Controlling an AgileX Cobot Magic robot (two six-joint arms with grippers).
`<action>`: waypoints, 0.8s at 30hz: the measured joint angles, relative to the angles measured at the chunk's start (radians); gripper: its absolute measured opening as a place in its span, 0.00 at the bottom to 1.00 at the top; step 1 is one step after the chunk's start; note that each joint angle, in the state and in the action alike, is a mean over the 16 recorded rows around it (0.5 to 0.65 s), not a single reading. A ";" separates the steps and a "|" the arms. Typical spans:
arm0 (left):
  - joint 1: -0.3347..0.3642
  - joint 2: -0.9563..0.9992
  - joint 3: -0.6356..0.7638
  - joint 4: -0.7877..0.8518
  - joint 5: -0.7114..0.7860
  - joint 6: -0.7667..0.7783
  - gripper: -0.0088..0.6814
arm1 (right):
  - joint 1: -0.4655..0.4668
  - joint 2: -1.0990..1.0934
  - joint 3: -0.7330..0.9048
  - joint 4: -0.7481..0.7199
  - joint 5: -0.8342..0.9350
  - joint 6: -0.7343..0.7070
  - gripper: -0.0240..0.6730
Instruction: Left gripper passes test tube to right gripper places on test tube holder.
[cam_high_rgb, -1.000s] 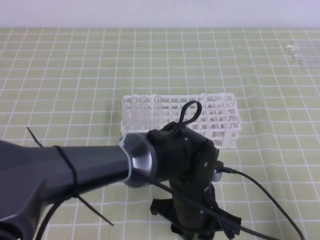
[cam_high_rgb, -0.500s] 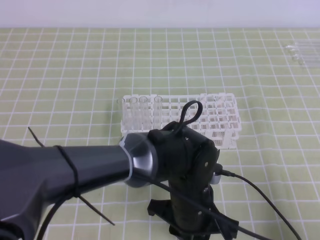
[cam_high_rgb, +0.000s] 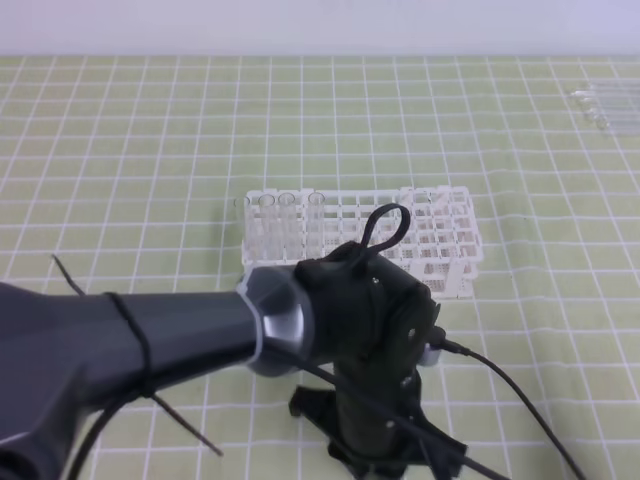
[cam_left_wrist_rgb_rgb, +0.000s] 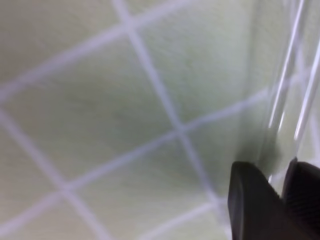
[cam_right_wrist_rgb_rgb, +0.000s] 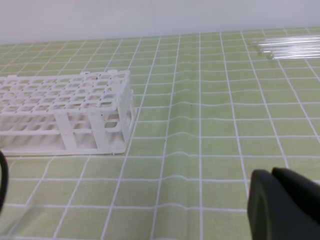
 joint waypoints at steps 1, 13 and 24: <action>-0.002 -0.013 0.000 0.016 -0.004 0.000 0.16 | 0.000 0.000 0.000 0.000 0.000 0.000 0.01; -0.032 -0.250 0.048 0.201 -0.134 0.000 0.17 | 0.000 0.000 0.000 0.000 0.000 0.000 0.01; -0.041 -0.540 0.400 0.356 -0.517 -0.001 0.17 | 0.000 0.000 0.000 0.000 0.000 0.000 0.01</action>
